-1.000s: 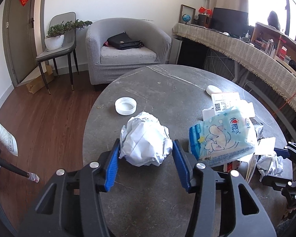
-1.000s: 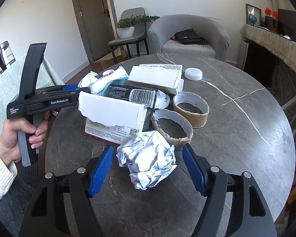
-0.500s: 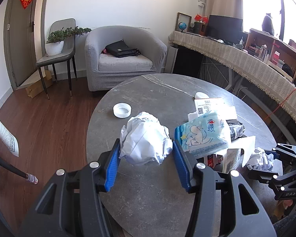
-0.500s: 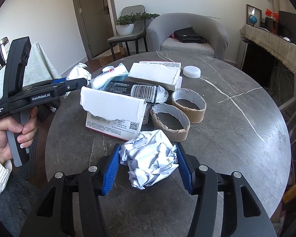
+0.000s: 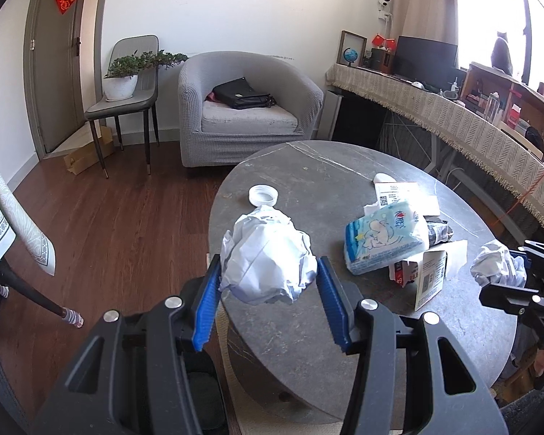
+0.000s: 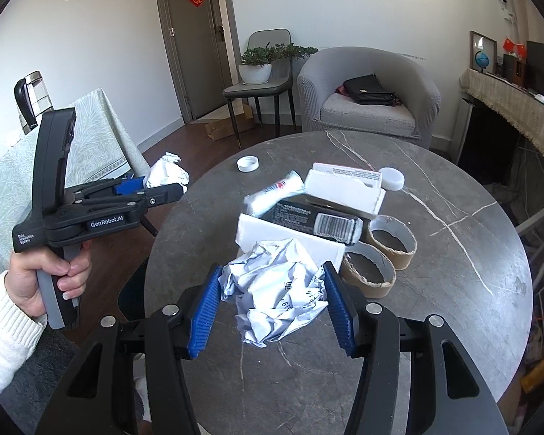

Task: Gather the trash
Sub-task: 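Carry both paper balls over the green bin while the left tool opens to drop its ball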

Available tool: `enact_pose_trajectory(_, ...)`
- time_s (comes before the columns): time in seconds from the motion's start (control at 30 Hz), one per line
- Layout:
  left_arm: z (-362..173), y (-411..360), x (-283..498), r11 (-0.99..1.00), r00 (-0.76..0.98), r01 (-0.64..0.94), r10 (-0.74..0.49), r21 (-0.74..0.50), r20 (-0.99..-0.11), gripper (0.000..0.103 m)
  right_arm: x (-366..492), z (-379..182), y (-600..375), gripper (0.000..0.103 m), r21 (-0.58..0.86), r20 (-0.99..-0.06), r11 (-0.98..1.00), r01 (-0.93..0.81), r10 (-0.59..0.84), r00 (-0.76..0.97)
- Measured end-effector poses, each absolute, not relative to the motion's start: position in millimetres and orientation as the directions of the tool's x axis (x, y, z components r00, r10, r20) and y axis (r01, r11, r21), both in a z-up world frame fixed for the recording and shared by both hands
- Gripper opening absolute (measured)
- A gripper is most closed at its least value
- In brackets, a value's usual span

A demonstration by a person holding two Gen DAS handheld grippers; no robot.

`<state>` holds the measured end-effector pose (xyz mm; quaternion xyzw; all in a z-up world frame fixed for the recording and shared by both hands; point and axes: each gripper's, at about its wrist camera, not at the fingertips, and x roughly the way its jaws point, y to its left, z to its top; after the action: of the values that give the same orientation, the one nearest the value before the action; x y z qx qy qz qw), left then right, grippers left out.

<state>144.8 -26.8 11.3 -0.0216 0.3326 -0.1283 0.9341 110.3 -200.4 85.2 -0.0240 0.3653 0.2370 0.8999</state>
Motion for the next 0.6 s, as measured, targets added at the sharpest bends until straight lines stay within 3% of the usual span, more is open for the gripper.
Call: enact_pose_trajectory(0.6, -50.1, 85.6, 123.4, 0.989, 0.651, 0.055, -0.141, -0.139, -0.746, 0.054, 128.7, 103.1, -82.5, 0.056, 0.168, -0.635, 0.792, -0.587, 0.543, 0.550)
